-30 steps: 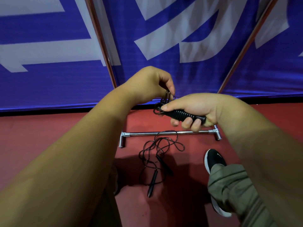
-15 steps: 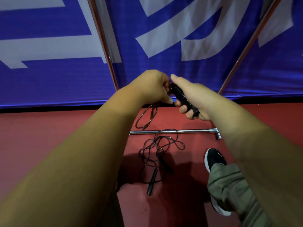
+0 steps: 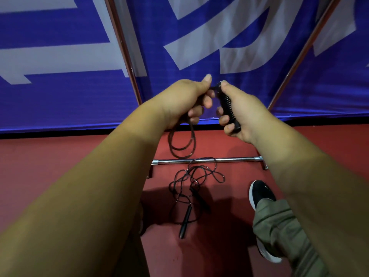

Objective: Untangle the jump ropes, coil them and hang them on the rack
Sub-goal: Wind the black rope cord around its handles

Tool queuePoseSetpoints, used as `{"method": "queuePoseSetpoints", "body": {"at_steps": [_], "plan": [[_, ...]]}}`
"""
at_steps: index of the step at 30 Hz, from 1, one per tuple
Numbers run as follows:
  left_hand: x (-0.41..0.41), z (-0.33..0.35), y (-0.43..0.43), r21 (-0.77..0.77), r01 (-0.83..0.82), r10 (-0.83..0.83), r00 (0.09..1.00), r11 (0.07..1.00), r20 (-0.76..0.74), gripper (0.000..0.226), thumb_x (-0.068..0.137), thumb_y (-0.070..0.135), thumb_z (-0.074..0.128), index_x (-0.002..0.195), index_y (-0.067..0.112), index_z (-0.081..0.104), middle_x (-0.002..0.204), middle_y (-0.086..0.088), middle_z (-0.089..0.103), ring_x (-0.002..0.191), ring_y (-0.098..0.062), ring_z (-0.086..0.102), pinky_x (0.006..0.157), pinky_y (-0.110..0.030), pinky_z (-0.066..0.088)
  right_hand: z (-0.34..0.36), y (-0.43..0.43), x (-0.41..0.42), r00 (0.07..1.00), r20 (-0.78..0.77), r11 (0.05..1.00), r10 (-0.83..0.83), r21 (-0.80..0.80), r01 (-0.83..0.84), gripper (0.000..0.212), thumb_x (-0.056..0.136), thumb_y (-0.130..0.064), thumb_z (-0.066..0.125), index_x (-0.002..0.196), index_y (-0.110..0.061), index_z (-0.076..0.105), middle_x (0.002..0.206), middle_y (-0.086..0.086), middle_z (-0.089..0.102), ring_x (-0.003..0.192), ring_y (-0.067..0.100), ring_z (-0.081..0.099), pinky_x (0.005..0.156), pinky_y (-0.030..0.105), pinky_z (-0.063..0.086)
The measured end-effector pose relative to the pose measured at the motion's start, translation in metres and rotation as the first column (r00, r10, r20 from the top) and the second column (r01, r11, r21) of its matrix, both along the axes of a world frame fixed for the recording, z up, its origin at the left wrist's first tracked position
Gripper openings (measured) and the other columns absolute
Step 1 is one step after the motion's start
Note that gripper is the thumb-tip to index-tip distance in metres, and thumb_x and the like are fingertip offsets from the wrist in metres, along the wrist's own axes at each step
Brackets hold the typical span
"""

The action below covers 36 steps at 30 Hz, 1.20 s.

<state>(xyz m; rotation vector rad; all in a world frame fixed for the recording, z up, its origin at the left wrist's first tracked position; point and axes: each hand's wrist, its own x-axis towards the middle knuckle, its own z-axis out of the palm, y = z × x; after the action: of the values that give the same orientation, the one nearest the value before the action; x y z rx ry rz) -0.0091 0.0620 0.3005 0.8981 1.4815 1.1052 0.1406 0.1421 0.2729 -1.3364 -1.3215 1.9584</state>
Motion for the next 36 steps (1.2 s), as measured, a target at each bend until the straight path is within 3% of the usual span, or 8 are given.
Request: {"method": "queuePoseSetpoints", "body": {"at_steps": [3,6,10,15,21,25,29,36], "plan": [[-0.004,-0.001,-0.003,-0.037,0.182,-0.183,0.915,0.983,-0.358,0.041,0.112,0.045,0.045,0.110,0.011,0.068,0.067,-0.001,0.066,0.042,-0.015,0.040,0.047,-0.026,0.038,0.004,0.008,0.004,0.993,-0.037,0.993,-0.113,-0.024,0.112,0.040,0.100,-0.060,0.061,0.115,-0.024,0.069,0.071,-0.002,0.057,0.046,0.009,0.044,0.044,0.020,0.028],[-0.012,-0.011,-0.008,-0.296,0.245,-0.383,0.640,0.923,-0.666,0.034,0.106,0.046,0.057,0.097,0.016,0.071,0.072,0.002,0.076,0.053,-0.017,0.062,0.056,-0.028,0.051,0.009,0.017,0.015,0.958,-0.071,0.960,-0.276,-0.062,0.272,0.029,0.101,-0.057,0.061,0.101,-0.029,0.066,0.067,-0.004,0.055,0.046,0.009,0.043,0.045,0.020,0.027],[-0.028,-0.040,-0.009,-0.552,0.113,-0.543,0.423,0.826,-0.725,0.018,0.099,0.034,0.069,0.093,0.018,0.075,0.089,0.004,0.078,0.084,-0.016,0.070,0.087,-0.035,0.055,0.009,0.022,0.023,0.909,-0.113,0.915,-0.401,-0.096,0.391,0.026,0.099,-0.057,0.061,0.101,-0.031,0.065,0.070,-0.003,0.057,0.047,0.010,0.046,0.043,0.021,0.030],[-0.030,-0.062,-0.005,-0.681,-0.019,-0.664,0.203,0.732,-0.719,0.036,0.105,0.039,0.057,0.122,0.011,0.072,0.122,-0.008,0.069,0.111,-0.031,0.065,0.093,-0.038,0.051,0.010,0.019,0.021,0.875,-0.184,0.893,-0.448,-0.127,0.431,0.030,0.099,-0.059,0.061,0.108,-0.032,0.067,0.069,-0.004,0.058,0.047,0.011,0.046,0.045,0.022,0.031],[-0.026,-0.066,-0.001,-0.661,-0.054,-0.642,0.192,0.748,-0.742,0.045,0.092,0.032,0.079,0.130,0.012,0.062,0.127,-0.009,0.067,0.115,-0.032,0.066,0.100,-0.043,0.054,0.012,0.026,0.028,0.808,-0.288,0.856,-0.513,-0.244,0.456,0.034,0.099,-0.061,0.062,0.106,-0.028,0.064,0.068,-0.006,0.055,0.048,0.009,0.044,0.044,0.022,0.027],[-0.023,-0.056,0.003,-0.564,0.009,-0.507,0.451,0.826,-0.735,0.075,0.074,0.042,0.095,0.130,0.013,0.054,0.109,-0.007,0.073,0.089,-0.025,0.072,0.085,-0.040,0.058,0.015,0.026,0.028,0.859,-0.245,0.893,-0.449,-0.143,0.426,0.032,0.100,-0.060,0.061,0.107,-0.029,0.067,0.068,-0.005,0.055,0.048,0.010,0.043,0.045,0.022,0.027],[-0.027,-0.039,0.004,-0.541,0.158,-0.501,0.643,0.826,-0.578,0.141,0.053,0.059,0.100,0.164,0.030,0.019,0.160,0.003,0.047,0.145,-0.025,0.048,0.121,-0.046,0.037,0.017,0.021,0.021,0.927,-0.173,0.937,-0.334,0.042,0.346,0.029,0.100,-0.059,0.061,0.108,-0.032,0.070,0.073,0.000,0.057,0.049,0.014,0.046,0.046,0.022,0.030],[-0.048,-0.022,-0.007,-0.450,0.092,-0.456,0.284,0.888,-0.843,0.076,0.079,0.026,0.092,0.144,0.026,0.052,0.138,-0.001,0.064,0.120,-0.028,0.061,0.096,-0.038,0.049,0.012,0.021,0.020,0.929,-0.058,0.922,-0.366,0.110,0.371,0.029,0.101,-0.057,0.056,0.108,-0.031,0.068,0.077,0.001,0.058,0.052,0.014,0.048,0.046,0.023,0.034]]}}
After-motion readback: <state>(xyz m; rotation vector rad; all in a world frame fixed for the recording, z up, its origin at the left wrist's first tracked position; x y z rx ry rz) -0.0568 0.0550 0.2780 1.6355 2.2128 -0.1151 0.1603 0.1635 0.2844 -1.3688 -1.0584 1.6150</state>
